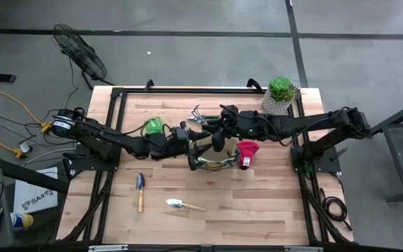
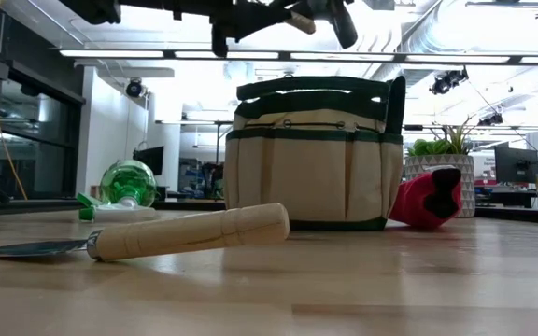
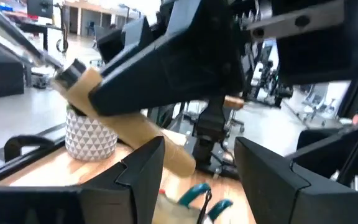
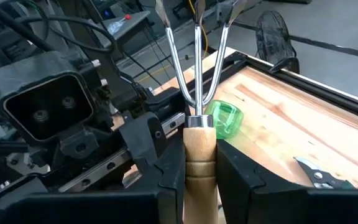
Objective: Pick & Place Garden tools in Gardening bag
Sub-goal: Put the brown hand rake into the gardening bag
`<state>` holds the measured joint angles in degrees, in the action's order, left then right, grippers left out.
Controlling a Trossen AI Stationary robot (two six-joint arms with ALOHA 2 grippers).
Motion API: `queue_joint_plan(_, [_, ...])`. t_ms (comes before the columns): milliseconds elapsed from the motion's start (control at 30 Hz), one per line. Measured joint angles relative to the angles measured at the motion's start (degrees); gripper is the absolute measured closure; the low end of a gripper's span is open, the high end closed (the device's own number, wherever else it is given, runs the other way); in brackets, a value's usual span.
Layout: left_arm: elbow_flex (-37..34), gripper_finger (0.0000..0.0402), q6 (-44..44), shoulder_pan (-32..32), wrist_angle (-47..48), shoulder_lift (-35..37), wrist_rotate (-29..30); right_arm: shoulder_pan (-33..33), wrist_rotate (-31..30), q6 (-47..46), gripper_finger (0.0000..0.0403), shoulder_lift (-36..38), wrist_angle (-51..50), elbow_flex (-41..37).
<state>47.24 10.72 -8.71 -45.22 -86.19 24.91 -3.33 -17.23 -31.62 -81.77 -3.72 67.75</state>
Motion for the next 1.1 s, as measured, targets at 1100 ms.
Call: queue_joint_plan(1100, [-0.17,0.0207,-2.32,0.12,-7.43,-0.15,-12.08,-5.61,-1.95,6.43,0.0349,1.78,1.69,0.15])
